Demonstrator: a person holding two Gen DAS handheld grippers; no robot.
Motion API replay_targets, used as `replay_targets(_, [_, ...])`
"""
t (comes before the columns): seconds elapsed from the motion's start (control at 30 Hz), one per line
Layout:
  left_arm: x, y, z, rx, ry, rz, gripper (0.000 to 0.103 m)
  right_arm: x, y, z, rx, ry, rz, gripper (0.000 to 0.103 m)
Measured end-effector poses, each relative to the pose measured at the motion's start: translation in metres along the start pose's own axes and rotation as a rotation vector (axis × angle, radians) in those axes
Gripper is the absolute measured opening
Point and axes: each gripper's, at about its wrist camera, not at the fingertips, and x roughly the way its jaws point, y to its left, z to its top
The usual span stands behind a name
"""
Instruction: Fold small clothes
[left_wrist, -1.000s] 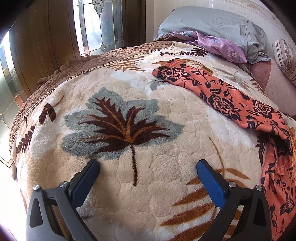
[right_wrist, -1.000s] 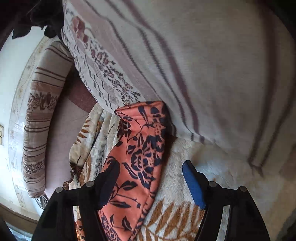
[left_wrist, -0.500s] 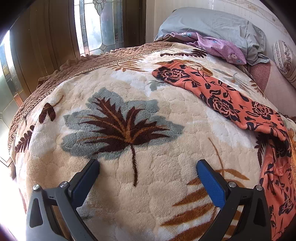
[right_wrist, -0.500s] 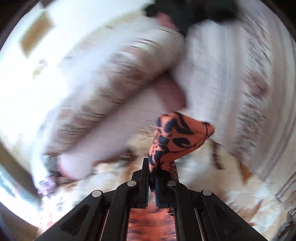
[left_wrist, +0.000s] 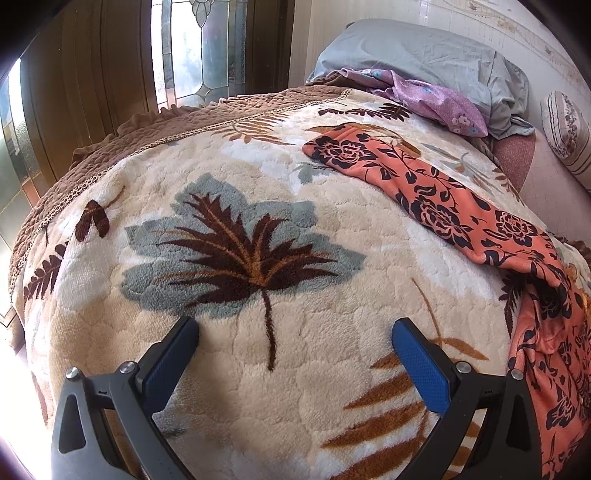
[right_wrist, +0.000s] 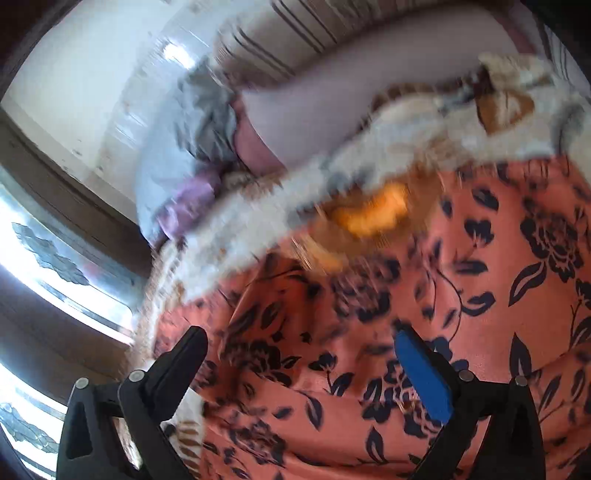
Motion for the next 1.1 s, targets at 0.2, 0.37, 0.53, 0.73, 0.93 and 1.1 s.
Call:
replay_targets(0.2, [0.002,-0.003,0.0,0.01,0.003,0.017,0.103,-0.066,-0.037,-0.017,-0.01,-0.086,0.033,0.101])
replay_targets(0.37, [0.001,-0.001,0.0,0.0,0.006,0.005,0.103,-0.124,-0.065,-0.04,-0.096,-0.112,-0.017,0.101])
replay_targets(0.53, [-0.006,-0.003,0.008,0.05,0.103,-0.013,0.103,-0.157,-0.108,-0.068,-0.034,-0.16,-0.019,0.101])
replay_targets(0.73, [-0.099,-0.047,0.02,0.078,0.097,-0.402,0.103,-0.159,-0.129,-0.082,-0.032,-0.167,0.005,0.101])
replay_targets(0.93, [-0.122,-0.171,0.01,0.201,0.257,-0.797,0.103,-0.156,-0.13,-0.089,-0.084,-0.182,0.036,0.101])
replay_targets(1.1, [-0.065,-0.23,0.003,0.103,0.407,-0.781,0.103,-0.157,-0.133,-0.095,-0.111,-0.202,0.058,0.101])
